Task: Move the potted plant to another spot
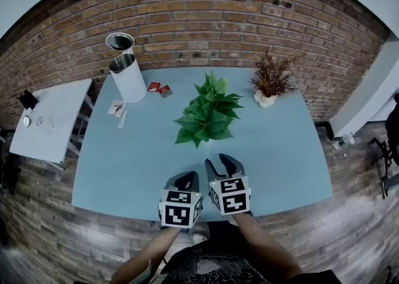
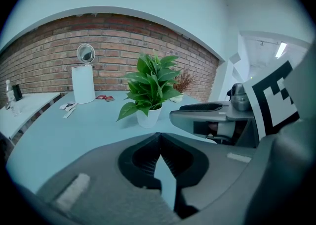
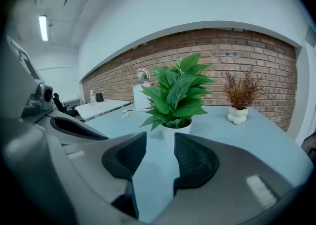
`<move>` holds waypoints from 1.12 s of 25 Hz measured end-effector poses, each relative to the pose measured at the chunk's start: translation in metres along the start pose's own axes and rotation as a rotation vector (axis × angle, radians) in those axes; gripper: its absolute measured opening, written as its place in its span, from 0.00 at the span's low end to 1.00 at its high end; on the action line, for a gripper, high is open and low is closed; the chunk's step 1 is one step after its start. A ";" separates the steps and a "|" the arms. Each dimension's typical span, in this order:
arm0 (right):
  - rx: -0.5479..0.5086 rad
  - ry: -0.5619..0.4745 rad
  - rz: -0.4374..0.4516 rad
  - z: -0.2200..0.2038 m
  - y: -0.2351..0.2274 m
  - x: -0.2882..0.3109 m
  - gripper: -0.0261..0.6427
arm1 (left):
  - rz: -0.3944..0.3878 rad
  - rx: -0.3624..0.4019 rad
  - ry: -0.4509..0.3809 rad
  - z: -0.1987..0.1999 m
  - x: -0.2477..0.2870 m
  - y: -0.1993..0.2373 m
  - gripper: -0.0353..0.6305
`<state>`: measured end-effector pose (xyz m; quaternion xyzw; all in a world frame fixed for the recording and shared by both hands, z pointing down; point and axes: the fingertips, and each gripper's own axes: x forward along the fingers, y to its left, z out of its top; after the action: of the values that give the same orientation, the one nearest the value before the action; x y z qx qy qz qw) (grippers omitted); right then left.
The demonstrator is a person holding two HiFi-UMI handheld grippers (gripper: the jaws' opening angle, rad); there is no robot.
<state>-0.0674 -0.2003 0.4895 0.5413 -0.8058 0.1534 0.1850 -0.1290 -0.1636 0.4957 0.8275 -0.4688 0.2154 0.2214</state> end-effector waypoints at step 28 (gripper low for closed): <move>-0.017 0.074 -0.038 -0.017 -0.034 0.104 0.60 | 0.063 -0.067 -0.021 0.030 0.047 0.046 0.05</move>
<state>-0.0692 -0.2899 0.5538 0.5487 -0.7893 0.1630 0.2219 -0.1430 -0.2336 0.5056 0.8068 -0.5039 0.1977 0.2369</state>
